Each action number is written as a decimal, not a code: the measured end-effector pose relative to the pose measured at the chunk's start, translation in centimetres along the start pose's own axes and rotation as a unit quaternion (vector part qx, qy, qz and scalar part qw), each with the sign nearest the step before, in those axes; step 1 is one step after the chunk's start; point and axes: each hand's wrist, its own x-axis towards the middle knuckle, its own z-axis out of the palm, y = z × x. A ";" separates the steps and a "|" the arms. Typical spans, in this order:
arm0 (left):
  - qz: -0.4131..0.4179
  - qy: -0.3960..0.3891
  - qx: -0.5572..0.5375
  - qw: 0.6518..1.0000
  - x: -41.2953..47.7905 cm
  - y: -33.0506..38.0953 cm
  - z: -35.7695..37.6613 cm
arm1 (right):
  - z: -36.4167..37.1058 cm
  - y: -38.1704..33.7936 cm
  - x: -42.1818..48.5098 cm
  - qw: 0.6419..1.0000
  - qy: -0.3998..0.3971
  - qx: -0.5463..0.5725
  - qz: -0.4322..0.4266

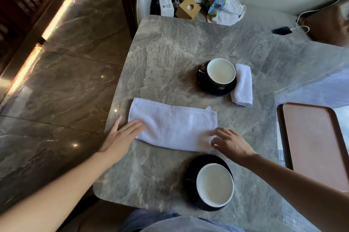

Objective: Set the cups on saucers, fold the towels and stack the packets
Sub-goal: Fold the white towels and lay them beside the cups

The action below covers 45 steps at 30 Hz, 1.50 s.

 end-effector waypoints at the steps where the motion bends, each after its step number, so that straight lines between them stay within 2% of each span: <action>1: -0.002 -0.022 0.033 0.999 0.7 -0.5 -0.5 | -0.3 -0.2 0.5 1.000 -0.011 0.002 -0.003; 4: -0.023 -0.040 0.096 0.994 3.2 -1.2 -2.3 | -1.0 -1.2 2.5 0.998 -0.066 0.013 -0.006; 10: -0.121 -0.054 0.059 0.989 10.0 0.1 -4.7 | -1.6 -6.5 6.8 0.972 -0.223 0.070 0.004; 15: -0.113 -0.077 0.044 0.990 11.8 0.1 -4.2 | -0.9 -12.7 8.6 0.939 -0.294 0.172 -0.038; 18: -0.090 -0.017 0.010 0.996 10.5 1.3 -3.7 | -0.7 -15.4 8.8 0.919 -0.320 0.222 -0.062; 21: -0.022 0.054 -0.109 0.992 7.1 3.6 -2.6 | -1.0 -16.0 8.9 0.930 -0.284 0.225 -0.064; 23: 0.023 0.080 -0.159 0.984 4.0 4.8 -1.7 | -1.3 -15.1 8.6 0.962 -0.224 0.146 -0.062; 25: 0.048 0.092 -0.180 0.978 0.9 5.1 -0.6 | -1.6 -13.6 8.2 0.975 -0.205 0.059 -0.058; 28: 0.066 0.042 -0.166 0.983 -2.9 4.8 0.9 | -1.8 -12.1 7.5 0.968 -0.243 0.053 -0.031; 30: 0.062 0.000 -0.155 0.986 -4.1 4.3 1.5 | -1.8 -12.1 7.4 0.967 -0.246 0.058 -0.027; 32: 0.075 -0.008 -0.126 0.989 -4.3 3.9 1.6 | -1.6 -12.5 7.4 0.969 -0.244 0.025 -0.036; 36: 0.107 0.026 -0.097 0.989 -3.9 3.7 0.8 | -0.8 -13.5 7.5 0.971 -0.230 -0.055 -0.043; 40: 0.142 0.063 -0.055 0.986 -3.7 4.1 0.6 | 0.2 -14.0 7.3 0.972 -0.216 -0.088 -0.029; 43: 0.130 0.095 -0.038 0.986 -3.6 4.4 0.4 | 1.1 -14.6 7.0 0.975 -0.202 -0.096 -0.011; 45: 0.103 0.127 -0.063 0.984 -3.5 4.6 0.5 | 1.8 -14.9 6.8 0.978 -0.177 -0.108 -0.004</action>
